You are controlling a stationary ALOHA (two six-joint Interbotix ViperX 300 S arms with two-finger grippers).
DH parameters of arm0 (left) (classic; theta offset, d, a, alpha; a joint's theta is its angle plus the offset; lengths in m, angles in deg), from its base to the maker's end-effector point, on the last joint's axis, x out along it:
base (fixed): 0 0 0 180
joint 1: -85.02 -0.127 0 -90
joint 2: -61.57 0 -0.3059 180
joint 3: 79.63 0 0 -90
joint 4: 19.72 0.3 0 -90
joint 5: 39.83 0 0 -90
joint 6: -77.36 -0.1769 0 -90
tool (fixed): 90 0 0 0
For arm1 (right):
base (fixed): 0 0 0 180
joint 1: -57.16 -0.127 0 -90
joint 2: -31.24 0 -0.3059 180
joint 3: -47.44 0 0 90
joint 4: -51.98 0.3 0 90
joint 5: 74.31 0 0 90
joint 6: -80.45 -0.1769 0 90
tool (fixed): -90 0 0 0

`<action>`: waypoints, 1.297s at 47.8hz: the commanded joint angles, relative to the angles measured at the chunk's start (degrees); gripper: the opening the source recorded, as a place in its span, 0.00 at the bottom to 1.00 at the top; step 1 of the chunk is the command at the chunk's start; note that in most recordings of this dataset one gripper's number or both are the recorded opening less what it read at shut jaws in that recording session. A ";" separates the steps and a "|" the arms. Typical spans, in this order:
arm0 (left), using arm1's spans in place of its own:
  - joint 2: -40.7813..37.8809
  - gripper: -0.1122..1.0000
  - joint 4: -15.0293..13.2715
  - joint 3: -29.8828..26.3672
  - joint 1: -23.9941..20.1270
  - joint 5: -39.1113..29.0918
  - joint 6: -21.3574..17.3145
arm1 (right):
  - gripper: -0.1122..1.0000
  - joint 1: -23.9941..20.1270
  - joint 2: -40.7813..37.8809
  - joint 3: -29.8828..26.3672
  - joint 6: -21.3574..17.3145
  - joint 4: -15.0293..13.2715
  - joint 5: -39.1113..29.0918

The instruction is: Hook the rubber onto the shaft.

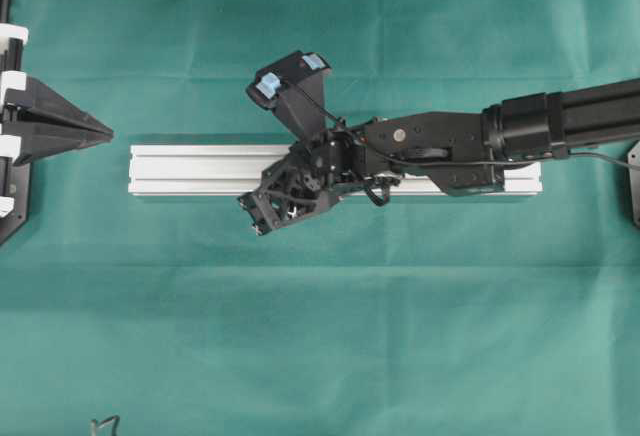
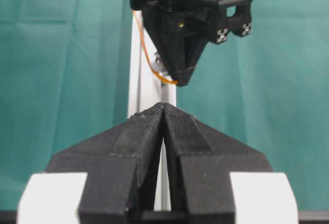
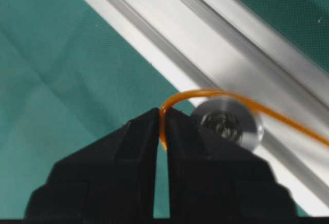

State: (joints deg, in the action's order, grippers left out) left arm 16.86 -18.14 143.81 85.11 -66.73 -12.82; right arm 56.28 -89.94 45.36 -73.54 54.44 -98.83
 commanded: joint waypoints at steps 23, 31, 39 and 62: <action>-0.44 0.10 0.09 -1.93 0.00 0.26 -0.18 | 0.16 -0.70 5.10 4.13 -0.09 0.09 0.00; -0.53 0.10 0.09 -1.85 0.09 0.18 -0.26 | 0.16 -0.62 6.94 6.06 -0.09 0.09 0.09; -0.44 0.10 0.09 -1.93 0.09 0.18 -0.35 | 0.16 -0.70 8.53 8.00 -0.09 -0.18 0.18; -0.44 0.10 0.09 -1.93 0.09 0.18 -0.35 | 0.16 -0.62 12.39 12.30 0.00 -1.58 0.00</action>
State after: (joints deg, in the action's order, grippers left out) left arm 16.86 -18.14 143.72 85.11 -66.82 -13.26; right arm 55.67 -80.36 57.66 -73.45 53.21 -98.92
